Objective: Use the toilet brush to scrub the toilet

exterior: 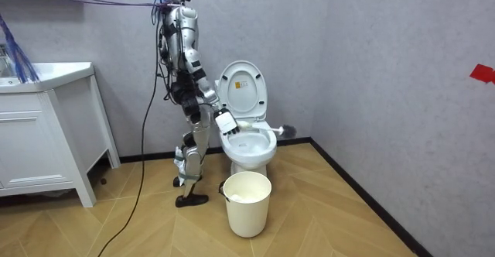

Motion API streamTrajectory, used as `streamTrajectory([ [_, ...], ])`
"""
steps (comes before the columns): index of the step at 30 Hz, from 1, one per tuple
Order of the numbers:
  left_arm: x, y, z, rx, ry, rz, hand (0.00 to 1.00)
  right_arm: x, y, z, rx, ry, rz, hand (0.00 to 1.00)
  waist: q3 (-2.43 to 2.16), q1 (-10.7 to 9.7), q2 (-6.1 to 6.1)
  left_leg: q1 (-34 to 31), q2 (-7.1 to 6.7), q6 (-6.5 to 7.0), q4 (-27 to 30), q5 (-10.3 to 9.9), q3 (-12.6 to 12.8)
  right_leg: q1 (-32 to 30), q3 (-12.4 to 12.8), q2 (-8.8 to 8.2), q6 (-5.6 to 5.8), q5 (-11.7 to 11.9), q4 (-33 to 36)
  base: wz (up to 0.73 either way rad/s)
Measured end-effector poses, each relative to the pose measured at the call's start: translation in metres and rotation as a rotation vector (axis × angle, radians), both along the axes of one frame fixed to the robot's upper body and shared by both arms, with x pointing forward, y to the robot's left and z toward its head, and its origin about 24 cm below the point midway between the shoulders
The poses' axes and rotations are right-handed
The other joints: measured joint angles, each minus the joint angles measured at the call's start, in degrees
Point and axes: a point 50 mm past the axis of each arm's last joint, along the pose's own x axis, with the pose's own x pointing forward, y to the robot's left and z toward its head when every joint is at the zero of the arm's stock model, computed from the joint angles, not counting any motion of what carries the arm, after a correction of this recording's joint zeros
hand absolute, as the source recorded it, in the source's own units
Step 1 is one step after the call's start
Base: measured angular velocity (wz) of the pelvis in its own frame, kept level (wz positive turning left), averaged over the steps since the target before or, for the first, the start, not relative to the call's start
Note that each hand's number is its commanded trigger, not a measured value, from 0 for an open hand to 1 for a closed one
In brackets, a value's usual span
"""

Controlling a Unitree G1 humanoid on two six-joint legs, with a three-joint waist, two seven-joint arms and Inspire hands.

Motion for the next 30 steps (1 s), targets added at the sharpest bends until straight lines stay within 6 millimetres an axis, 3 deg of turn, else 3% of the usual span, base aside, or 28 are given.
streamTrajectory([
  [9,0.040,-0.001,0.062,0.222,-0.377,-0.086,0.00,0.007,0.009,0.001,-0.071,-0.019,0.167,1.00,0.18,4.9,0.87,2.1,-0.12,-0.03,-0.7,0.0,-1.6,3.7,-2.2,0.34,0.27,0.9,-2.6,0.12],
  [15,0.049,-0.005,0.082,0.270,-0.508,-0.112,0.00,0.000,0.013,-0.002,-0.062,-0.004,0.205,1.00,0.01,6.1,1.29,2.2,-0.33,-0.15,-0.7,0.1,-2.7,4.2,-3.1,0.31,0.27,0.9,-2.7,0.10],
  [20,0.054,-0.010,0.086,0.308,-0.528,-0.165,0.00,-0.004,0.015,-0.005,-0.063,0.028,0.279,1.00,0.12,5.7,2.36,2.4,-0.47,-0.15,-0.7,0.1,-3.0,4.1,-3.4,0.19,0.27,0.9,-2.6,0.03],
  [25,0.059,-0.023,0.086,0.373,-0.522,-0.293,0.00,-0.012,0.016,-0.010,-0.040,0.095,0.365,1.00,0.05,4.1,2.39,2.1,-0.57,-0.09,-1.0,0.5,-2.7,3.3,-3.0,-0.06,0.27,0.9,-2.0,-0.03],
  [30,0.061,-0.030,0.077,0.406,-0.465,-0.429,0.00,-0.013,0.012,-0.009,-0.025,0.114,0.425,1.00,0.05,0.8,2.23,2.3,-0.32,0.07,-1.2,0.5,-1.0,2.7,-2.0,-0.22,0.27,0.9,-1.1,-0.16],
])
